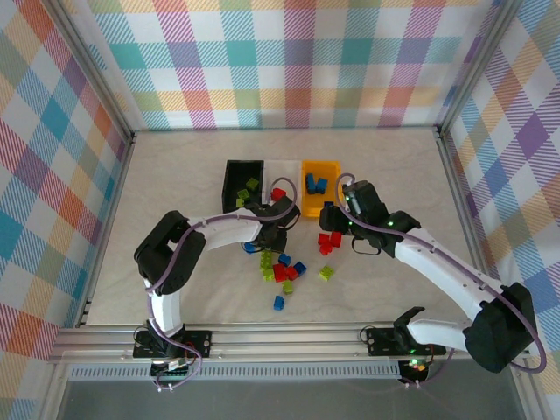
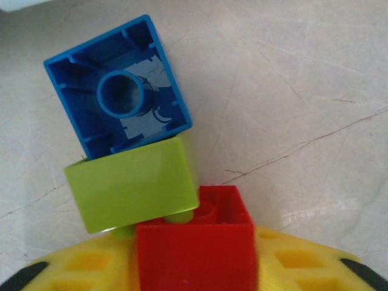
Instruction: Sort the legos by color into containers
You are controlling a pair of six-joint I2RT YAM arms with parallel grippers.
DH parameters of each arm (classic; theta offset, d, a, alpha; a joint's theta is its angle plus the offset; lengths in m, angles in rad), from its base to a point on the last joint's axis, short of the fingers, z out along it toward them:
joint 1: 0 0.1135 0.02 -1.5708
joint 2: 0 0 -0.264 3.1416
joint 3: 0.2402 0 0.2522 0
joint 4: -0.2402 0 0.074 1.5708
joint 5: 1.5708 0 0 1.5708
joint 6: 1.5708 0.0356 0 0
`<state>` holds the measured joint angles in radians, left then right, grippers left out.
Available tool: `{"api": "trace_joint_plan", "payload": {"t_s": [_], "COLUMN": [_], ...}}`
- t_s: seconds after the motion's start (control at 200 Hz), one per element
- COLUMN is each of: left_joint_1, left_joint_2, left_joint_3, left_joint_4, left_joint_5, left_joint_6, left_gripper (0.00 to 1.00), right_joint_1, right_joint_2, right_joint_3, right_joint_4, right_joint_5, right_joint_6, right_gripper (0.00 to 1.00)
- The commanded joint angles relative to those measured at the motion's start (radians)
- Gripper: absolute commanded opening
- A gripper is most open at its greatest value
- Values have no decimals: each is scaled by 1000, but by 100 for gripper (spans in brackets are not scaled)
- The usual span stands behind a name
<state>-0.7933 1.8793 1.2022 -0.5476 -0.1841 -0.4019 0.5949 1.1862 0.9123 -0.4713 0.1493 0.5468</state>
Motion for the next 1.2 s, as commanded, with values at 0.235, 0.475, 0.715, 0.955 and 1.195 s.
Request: {"api": "trace_joint_plan", "payload": {"t_s": [0.235,0.475,0.715,0.955,1.195], "left_joint_1": [-29,77,155,167,155], "left_joint_2": [-160,-131,143,323,282], "left_joint_3": [4,229,589,832,858], "left_joint_4": [-9,-77,-209,-312,-317], "left_joint_5": [48,50,-19,-40,5], "left_joint_6": [-49,-30,9,0,-11], "left_gripper": [31,30,30,38,64], "right_joint_1": [-15,-16,-18,-20,-20], "right_joint_2": [-30,-23,-30,-50,-45], "right_joint_3": [-20,-48,-62,-78,-89], "right_joint_4": [14,35,24,12,4], "right_joint_5": [9,-1,2,-16,-10], "right_joint_6": [18,34,37,41,42], "right_gripper": [68,68,68,69,71]}}
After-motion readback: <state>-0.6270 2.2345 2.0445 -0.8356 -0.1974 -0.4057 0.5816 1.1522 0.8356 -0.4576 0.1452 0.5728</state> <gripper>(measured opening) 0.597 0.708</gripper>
